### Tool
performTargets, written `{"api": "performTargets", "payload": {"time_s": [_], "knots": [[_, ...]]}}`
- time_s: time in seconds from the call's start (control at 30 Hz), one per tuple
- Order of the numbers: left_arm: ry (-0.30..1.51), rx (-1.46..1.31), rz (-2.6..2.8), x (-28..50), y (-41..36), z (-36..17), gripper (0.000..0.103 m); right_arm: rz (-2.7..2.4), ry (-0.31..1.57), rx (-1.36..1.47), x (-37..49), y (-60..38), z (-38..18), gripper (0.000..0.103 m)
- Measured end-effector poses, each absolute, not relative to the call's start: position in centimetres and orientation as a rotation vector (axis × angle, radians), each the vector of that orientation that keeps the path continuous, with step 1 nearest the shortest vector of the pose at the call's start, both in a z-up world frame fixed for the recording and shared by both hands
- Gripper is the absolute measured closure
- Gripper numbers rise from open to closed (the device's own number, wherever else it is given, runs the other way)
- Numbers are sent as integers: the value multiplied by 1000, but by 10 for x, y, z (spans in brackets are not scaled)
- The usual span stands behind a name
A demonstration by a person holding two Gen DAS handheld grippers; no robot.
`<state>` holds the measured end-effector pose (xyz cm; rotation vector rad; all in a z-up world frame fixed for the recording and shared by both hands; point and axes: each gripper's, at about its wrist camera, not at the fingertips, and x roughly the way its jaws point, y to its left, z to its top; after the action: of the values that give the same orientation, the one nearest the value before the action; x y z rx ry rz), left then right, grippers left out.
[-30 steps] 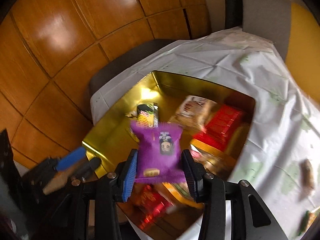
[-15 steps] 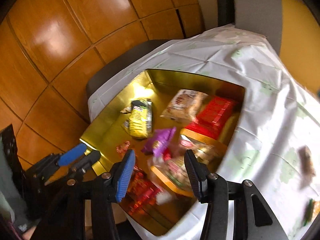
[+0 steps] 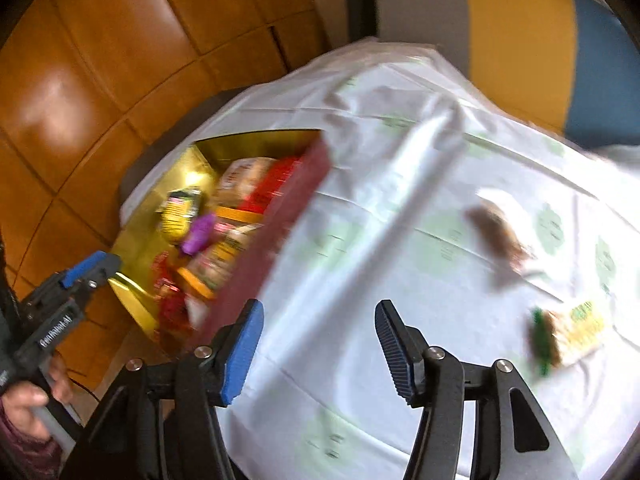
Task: Organize snacks
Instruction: 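Move both tools back toward the white pastry packet and cracker pack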
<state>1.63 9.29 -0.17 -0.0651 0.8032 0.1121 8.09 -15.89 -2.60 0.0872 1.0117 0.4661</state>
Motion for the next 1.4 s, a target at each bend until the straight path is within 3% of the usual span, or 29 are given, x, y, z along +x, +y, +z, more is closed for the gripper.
{"api": "performTargets", "payload": {"time_s": [0.43, 0.53, 0.7, 1.4], "knots": [[828, 54, -31, 28, 27, 5, 65, 261, 1016, 134, 75, -274, -27, 37], [836, 88, -62, 34, 7, 5, 56, 214, 1005, 154, 77, -301, -24, 35], [859, 120, -135, 48, -25, 3, 56, 134, 993, 271, 82, -340, -30, 32], [1138, -36, -303, 171, -157, -42, 56, -7, 941, 521, 76, -387, -18, 26]]}}
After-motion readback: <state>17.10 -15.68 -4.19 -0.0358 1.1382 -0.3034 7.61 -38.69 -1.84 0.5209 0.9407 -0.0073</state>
